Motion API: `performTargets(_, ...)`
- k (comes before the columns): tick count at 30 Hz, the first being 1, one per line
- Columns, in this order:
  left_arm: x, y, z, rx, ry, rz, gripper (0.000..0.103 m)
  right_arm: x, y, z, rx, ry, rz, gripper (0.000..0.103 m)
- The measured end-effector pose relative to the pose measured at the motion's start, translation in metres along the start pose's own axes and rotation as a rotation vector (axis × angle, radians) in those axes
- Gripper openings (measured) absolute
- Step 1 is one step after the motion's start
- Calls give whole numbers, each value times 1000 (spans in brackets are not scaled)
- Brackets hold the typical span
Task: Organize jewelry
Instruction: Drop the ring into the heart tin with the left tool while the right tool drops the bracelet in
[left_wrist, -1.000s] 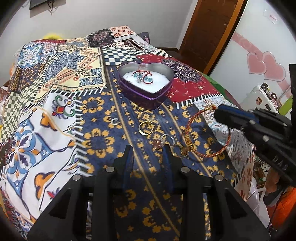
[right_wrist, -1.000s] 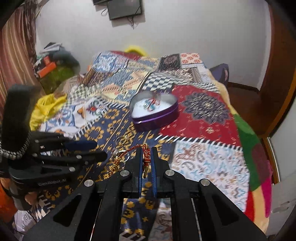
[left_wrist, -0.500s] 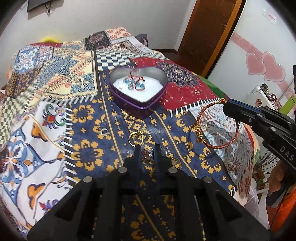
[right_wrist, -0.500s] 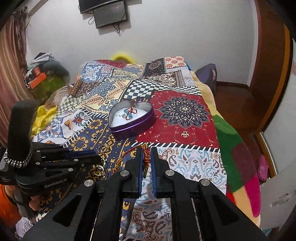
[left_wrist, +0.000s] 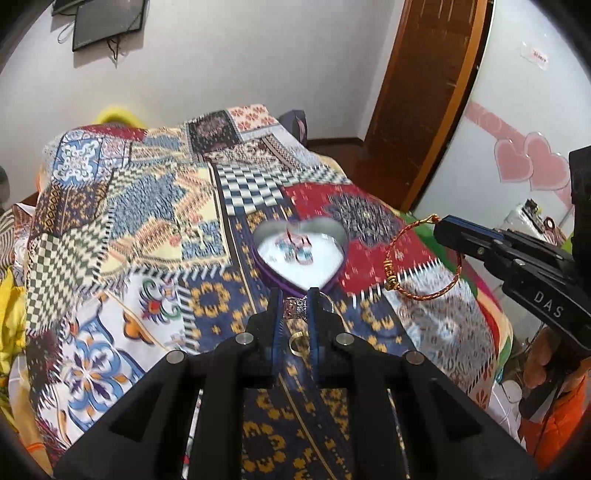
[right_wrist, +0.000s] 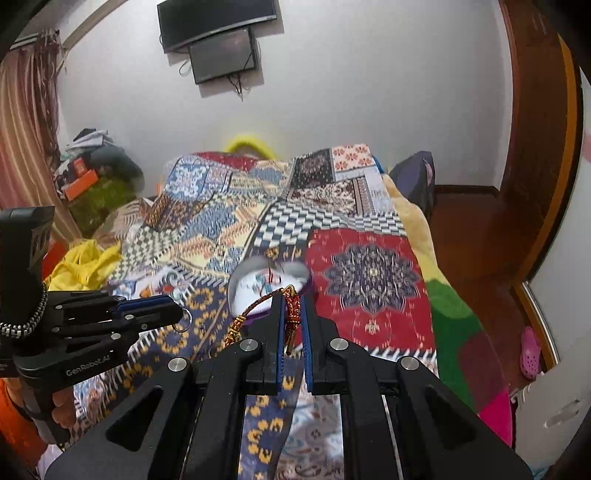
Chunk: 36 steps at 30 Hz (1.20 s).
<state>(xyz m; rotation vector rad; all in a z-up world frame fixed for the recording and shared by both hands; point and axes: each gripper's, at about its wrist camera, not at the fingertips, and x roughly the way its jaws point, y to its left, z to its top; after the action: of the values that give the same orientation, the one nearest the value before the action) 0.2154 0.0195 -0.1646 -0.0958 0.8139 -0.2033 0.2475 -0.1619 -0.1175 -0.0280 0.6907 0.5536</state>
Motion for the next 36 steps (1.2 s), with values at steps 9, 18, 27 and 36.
performTargets(9,3,11,22,-14,-46,7,11,17,3,16,-4,-24,13,7)
performTargets(18,19,22,38,-26,-54,11,11,41,0,21,4,3,30,7)
performTargets(27,55,32,45,-41,4,1,11,75,-5,20,0,100,57,7)
performTargets(36,90,28,48,-15,75,-1,11,96,-2,16,-44,183,66,7)
